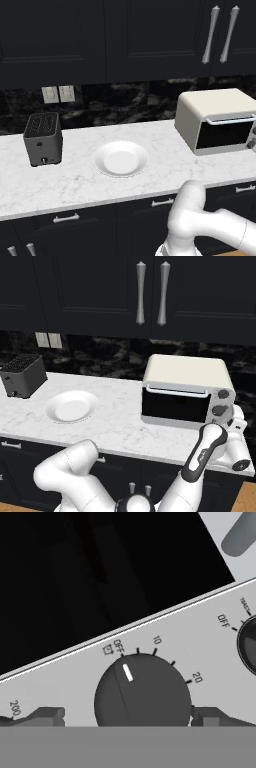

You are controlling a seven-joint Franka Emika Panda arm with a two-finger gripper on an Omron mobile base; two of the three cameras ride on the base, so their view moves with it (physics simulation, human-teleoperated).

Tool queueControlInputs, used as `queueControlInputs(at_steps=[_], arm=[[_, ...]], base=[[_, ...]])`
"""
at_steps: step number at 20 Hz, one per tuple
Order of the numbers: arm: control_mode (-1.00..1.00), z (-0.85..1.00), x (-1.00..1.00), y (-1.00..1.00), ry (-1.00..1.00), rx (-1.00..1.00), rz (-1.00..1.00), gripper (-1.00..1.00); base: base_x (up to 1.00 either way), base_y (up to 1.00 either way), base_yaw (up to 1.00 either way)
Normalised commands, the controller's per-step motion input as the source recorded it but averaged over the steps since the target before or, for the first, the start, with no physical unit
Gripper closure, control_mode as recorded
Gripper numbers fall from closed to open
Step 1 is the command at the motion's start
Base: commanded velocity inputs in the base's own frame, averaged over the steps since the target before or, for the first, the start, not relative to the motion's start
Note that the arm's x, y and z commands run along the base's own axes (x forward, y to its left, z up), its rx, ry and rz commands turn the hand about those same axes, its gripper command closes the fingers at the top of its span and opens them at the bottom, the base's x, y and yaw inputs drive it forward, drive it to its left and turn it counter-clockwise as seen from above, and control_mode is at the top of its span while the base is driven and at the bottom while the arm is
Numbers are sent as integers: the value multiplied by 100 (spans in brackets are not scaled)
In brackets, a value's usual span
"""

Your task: Pick up the kebab skewer and baguette bread, and place them inside the toaster oven. Close the toaster oven door and start by setting the timer.

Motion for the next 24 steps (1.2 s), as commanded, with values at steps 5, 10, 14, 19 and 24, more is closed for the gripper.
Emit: queueControlInputs(at_steps=[5,10,14,19,24], arm=[[-100,0,0,0,0,-4,0,-100],[-100,1,-6,0,0,-7,0,-100],[-100,8,-8,0,-2,-6,0,-100],[-100,10,-17,0,-4,-3,-1,-100],[-100,8,-18,2,-7,-1,-4,-100]], base=[[0,0,0],[0,0,0],[0,0,0],[0,0,0],[0,0,0]])
